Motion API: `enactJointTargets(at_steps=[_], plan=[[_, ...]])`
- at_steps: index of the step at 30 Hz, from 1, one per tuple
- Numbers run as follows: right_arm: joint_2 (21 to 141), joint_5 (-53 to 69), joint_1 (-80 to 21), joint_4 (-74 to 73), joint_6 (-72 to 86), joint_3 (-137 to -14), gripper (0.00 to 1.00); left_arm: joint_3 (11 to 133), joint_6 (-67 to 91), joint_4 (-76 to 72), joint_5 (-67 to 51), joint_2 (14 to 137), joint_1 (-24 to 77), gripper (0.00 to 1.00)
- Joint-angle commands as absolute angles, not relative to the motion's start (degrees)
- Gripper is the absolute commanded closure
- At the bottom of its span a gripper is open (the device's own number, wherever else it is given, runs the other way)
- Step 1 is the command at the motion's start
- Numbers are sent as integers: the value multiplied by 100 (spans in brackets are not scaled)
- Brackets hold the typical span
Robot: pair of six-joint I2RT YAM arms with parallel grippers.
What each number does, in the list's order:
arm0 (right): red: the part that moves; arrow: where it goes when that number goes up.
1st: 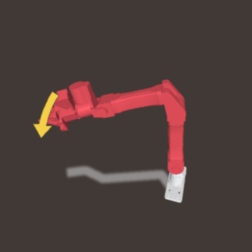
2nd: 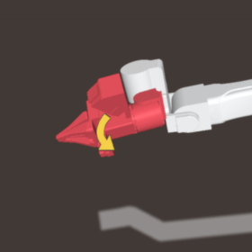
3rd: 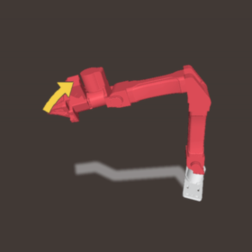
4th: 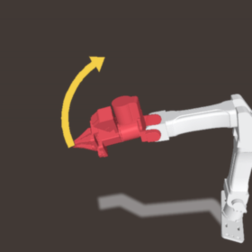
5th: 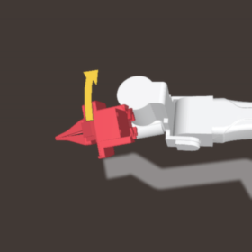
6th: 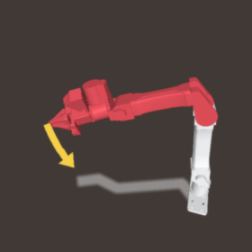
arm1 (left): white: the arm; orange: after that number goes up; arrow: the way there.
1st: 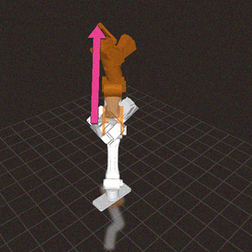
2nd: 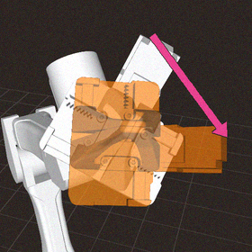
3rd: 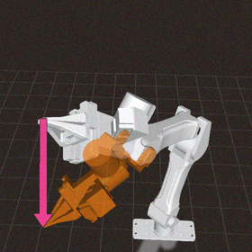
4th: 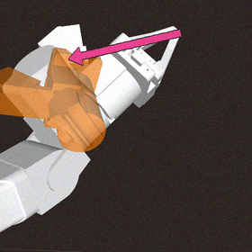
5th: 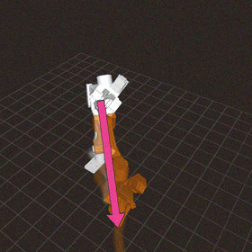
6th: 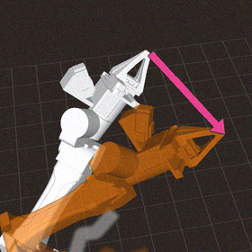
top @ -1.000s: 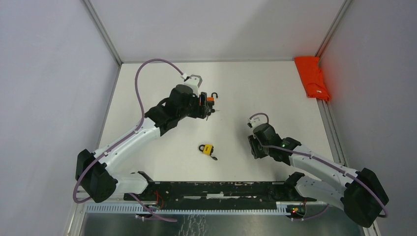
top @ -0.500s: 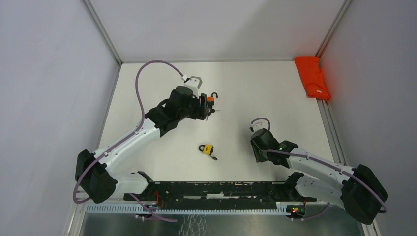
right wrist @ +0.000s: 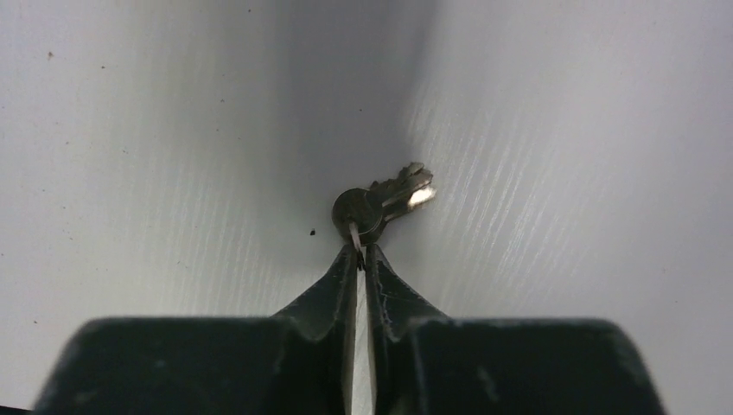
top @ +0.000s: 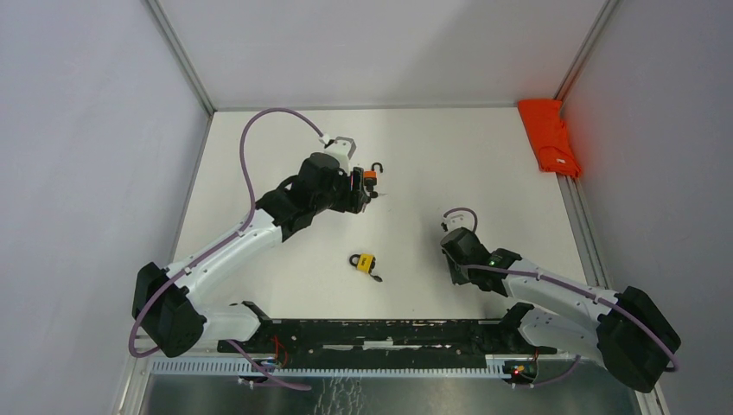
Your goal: Unlock with the key
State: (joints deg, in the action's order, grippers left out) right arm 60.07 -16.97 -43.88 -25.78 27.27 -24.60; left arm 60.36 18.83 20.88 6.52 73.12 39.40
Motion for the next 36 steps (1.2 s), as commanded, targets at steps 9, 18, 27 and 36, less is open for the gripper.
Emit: enactJointTargets(at_steps=[9,18,27,36], plan=[[5934,-2171,-4417,-2676,2474,-2885,100,5897,1991,1642,161,7251,3941,36],[5131,-1495,-4421,-2814,1789,-3847,100,5702,1954,1070,-756,7496,3940,46],[4587,-105,-4417,-2524,1263,-4467,100,5154,1753,-533,-3094,7472,3929,42],[4264,1570,-4421,-2035,984,-4705,100,4597,2138,-2307,-5138,7413,3931,34]])
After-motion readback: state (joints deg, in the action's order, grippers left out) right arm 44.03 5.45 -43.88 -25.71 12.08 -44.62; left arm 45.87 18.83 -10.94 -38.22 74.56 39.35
